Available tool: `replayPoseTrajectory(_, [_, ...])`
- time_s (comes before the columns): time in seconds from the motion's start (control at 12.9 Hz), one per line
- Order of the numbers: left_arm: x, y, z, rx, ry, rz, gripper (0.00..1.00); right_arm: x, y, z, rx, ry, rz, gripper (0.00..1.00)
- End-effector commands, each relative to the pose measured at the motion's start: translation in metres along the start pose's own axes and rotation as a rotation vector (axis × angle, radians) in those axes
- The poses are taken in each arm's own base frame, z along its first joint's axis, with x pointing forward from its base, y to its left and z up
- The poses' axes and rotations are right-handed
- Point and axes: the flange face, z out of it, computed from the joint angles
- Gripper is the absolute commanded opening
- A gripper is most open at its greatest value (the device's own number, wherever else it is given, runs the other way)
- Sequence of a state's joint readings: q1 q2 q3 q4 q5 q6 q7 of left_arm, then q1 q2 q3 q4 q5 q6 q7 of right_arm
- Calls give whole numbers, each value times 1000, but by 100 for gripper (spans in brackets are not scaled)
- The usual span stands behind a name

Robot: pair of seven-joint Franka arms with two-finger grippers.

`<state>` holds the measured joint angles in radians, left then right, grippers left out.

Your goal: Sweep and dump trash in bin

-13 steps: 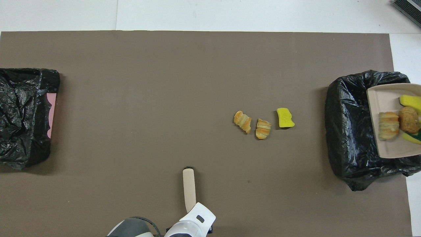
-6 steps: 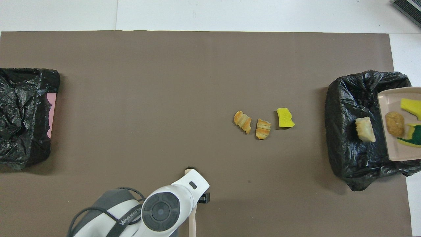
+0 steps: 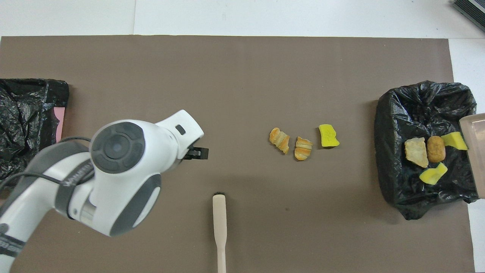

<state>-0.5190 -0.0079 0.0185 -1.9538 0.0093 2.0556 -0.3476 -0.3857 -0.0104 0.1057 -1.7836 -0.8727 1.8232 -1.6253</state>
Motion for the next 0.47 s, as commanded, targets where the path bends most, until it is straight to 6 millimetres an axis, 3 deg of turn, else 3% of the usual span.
replayPoseTrajectory(0.0, [36,-47,-66,26,10,26,100,1,-10,-21,-31,-18,17,0])
replayPoseTrajectory(0.23, [47,-110,-123,37,24,-18,100,30,-1,-44,-71,141,26,0])
replayPoseTrajectory(0.39, [46,-141,-155,35,10,22,100,47,2,-52,-83,286,46,0])
